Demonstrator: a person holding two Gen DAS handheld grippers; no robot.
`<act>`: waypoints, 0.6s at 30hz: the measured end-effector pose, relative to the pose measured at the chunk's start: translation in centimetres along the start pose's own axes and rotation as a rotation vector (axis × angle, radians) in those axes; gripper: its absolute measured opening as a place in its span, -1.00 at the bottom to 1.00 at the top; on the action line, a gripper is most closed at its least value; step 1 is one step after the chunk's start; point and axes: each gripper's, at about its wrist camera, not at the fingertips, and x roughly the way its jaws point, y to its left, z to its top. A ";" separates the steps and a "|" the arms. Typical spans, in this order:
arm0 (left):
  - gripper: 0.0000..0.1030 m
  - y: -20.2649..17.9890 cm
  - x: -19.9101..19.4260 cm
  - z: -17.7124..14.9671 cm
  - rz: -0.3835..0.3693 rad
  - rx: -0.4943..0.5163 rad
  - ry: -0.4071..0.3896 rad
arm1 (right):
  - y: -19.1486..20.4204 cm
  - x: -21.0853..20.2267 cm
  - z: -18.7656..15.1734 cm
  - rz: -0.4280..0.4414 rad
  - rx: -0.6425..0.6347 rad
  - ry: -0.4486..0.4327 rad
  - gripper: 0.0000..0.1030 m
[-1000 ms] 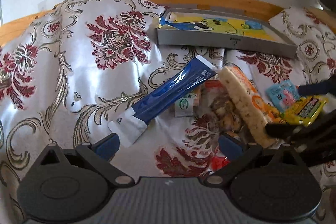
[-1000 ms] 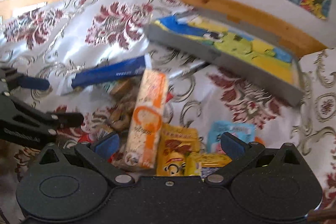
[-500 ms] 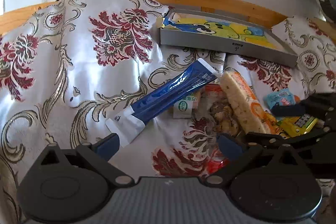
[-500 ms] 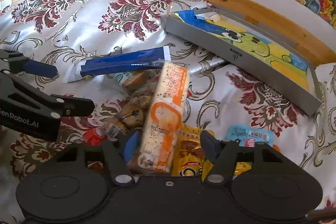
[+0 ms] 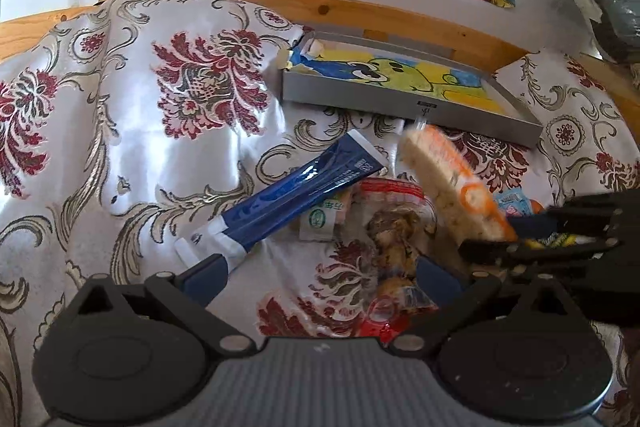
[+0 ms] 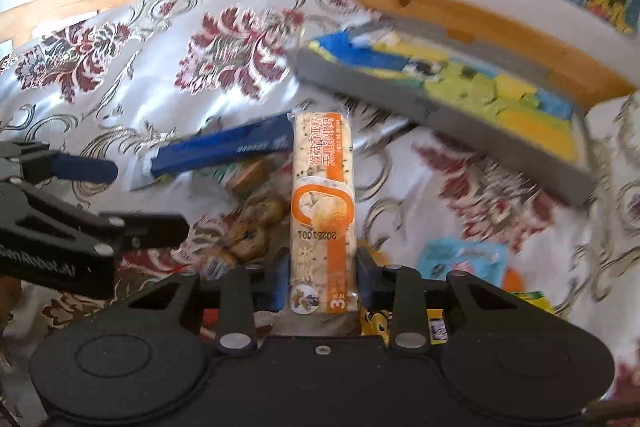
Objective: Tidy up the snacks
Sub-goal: 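Grasp the orange-and-white cracker bar with the right tool while the left tool approaches the quail egg bag, then lift the cracker bar with the right tool while the left tool grasps the quail egg bag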
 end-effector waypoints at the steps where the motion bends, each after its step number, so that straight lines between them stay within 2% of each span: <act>1: 0.99 -0.2 0.1 0.0 0.003 0.008 0.006 | -0.2 -0.4 0.1 -0.014 -0.007 -0.012 -0.33; 4: 0.98 -1.1 0.5 0.0 0.012 0.030 0.025 | -0.8 -1.2 0.3 -0.037 -0.004 -0.030 -0.33; 9: 0.98 -2.9 1.2 0.2 0.020 0.070 0.053 | -1.9 -2.0 0.8 -0.016 0.046 -0.037 -0.33; 18: 0.93 -5.5 4.0 0.8 0.034 0.137 0.117 | -3.1 -2.3 2.8 0.016 -0.038 -0.113 -0.33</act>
